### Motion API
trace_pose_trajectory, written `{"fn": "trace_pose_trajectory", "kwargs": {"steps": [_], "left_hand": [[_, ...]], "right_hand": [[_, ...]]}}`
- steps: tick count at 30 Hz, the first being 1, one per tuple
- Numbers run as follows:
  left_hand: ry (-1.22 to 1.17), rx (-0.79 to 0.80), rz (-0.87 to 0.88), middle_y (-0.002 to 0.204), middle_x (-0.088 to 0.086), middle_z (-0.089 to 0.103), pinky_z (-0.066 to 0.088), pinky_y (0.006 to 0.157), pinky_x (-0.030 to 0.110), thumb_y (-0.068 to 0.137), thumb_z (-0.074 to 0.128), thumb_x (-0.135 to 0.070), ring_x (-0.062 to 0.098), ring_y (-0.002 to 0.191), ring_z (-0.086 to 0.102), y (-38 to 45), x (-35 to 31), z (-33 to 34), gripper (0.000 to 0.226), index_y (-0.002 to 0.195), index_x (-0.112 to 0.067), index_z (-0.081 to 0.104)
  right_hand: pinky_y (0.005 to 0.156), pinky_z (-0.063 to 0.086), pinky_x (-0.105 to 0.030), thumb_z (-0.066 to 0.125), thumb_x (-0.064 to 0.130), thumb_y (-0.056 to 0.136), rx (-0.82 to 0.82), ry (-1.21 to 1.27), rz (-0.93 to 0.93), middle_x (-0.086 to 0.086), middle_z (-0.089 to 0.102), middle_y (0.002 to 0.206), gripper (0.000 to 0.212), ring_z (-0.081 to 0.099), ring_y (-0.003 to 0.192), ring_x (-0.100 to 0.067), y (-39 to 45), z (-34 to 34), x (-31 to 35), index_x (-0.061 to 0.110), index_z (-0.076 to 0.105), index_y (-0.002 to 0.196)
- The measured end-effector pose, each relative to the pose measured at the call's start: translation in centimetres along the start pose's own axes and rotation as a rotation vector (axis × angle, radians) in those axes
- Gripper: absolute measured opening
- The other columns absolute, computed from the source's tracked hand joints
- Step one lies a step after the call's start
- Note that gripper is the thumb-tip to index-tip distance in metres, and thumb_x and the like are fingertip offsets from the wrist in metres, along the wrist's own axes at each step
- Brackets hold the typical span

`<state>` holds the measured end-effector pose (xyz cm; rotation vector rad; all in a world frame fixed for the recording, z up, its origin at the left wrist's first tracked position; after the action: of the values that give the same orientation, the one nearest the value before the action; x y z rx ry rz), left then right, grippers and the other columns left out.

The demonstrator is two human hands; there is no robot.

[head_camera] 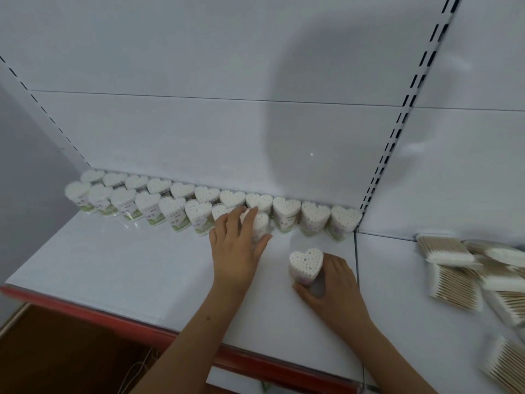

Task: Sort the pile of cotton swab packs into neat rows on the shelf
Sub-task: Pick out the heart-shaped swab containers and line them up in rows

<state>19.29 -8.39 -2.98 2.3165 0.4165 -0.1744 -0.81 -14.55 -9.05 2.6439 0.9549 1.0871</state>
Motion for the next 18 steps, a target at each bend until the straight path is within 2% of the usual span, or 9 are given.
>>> {"fn": "trace_pose_trajectory", "kwargs": {"steps": [2,5,6,9,12,14,16,18], "left_hand": [[-0.186,0.014,-0.025,0.125,0.007,0.054,0.045,0.095,0.034,0.094,0.063,-0.042,0.022,0.113,0.051,-0.4,-1.2,-1.5,0.044,0.128,-0.014,0.062],[-0.474,0.171,-0.068,0.117,-0.006,0.051,0.052,0.077,0.024,0.097,0.056,-0.042,0.002,0.097,0.055,-2.9,-4.2,-3.0,0.037,0.123,-0.017,0.062],[-0.496,0.214,-0.065,0.119,-0.008,0.05,0.052,0.076,0.022,0.096,0.056,-0.045,0.001,0.097,0.056,-4.0,-5.2,-3.1,0.038,0.123,-0.02,0.062],[-0.503,0.284,-0.064,0.135,-0.002,0.044,0.052,0.084,0.016,0.087,0.065,-0.053,0.006,0.113,0.052,-6.7,-6.9,-2.2,0.05,0.129,-0.027,0.061],[-0.478,0.24,-0.112,0.138,0.0,0.042,0.056,0.084,0.022,0.085,0.073,-0.039,0.012,0.116,0.053,-7.0,-6.3,-1.5,0.049,0.13,-0.026,0.06],[-0.446,0.188,-0.117,0.132,0.001,0.047,0.057,0.082,0.027,0.087,0.073,-0.03,0.013,0.111,0.056,-6.6,-5.7,-1.4,0.043,0.128,-0.023,0.062],[-0.407,0.159,-0.072,0.129,0.002,0.051,0.056,0.084,0.032,0.09,0.072,-0.027,0.015,0.107,0.058,-6.1,-5.4,-1.2,0.04,0.128,-0.02,0.064],[-0.363,0.132,-0.033,0.129,0.004,0.053,0.053,0.087,0.035,0.091,0.071,-0.029,0.017,0.106,0.058,-5.4,-5.1,-1.0,0.039,0.128,-0.019,0.065]], "right_hand": [[0.098,0.04,-0.03,0.06,0.055,0.073,0.023,0.017,0.002,0.004,0.061,0.119,0.073,0.052,0.113,-0.014,0.0,0.1,-0.1,0.01,0.056,0.131],[0.096,0.042,-0.029,0.059,0.056,0.072,0.07,0.014,0.029,0.006,0.061,0.114,0.067,0.054,0.112,-0.015,0.0,0.4,-0.3,0.015,0.058,0.126],[0.094,0.042,-0.028,0.059,0.058,0.072,0.083,-0.004,0.024,0.008,0.061,0.113,0.065,0.055,0.111,-0.014,0.1,0.6,-0.2,0.017,0.06,0.123],[0.092,0.036,-0.023,0.059,0.067,0.07,0.114,-0.043,-0.018,0.011,0.061,0.115,0.071,0.052,0.109,-0.009,0.1,0.8,0.5,0.02,0.059,0.125],[0.104,0.034,-0.028,0.056,0.066,0.078,0.175,-0.148,-0.108,0.005,0.058,0.131,0.077,0.05,0.125,-0.017,-0.5,1.3,0.9,0.018,0.05,0.138],[0.116,0.027,-0.041,0.042,0.068,0.089,0.2,-0.282,-0.121,0.001,0.045,0.15,0.08,0.039,0.141,-0.022,-1.4,1.7,0.7,0.016,0.039,0.15],[0.118,0.017,-0.047,0.027,0.071,0.095,0.207,-0.371,-0.068,-0.002,0.033,0.159,0.083,0.029,0.147,-0.023,-2.1,1.7,0.2,0.012,0.032,0.154],[0.118,0.013,-0.047,0.02,0.071,0.096,0.214,-0.405,-0.035,-0.003,0.029,0.161,0.083,0.028,0.148,-0.024,-2.4,1.6,-0.1,0.013,0.032,0.154]]}}
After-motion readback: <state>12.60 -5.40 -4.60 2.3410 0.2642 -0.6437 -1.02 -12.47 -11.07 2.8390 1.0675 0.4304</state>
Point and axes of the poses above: each hand's wrist, its own y-axis towards the middle knuckle, its own z-axis out of the palm, x = y × z, the point moved 7 cm from there along y, towards the middle knuckle
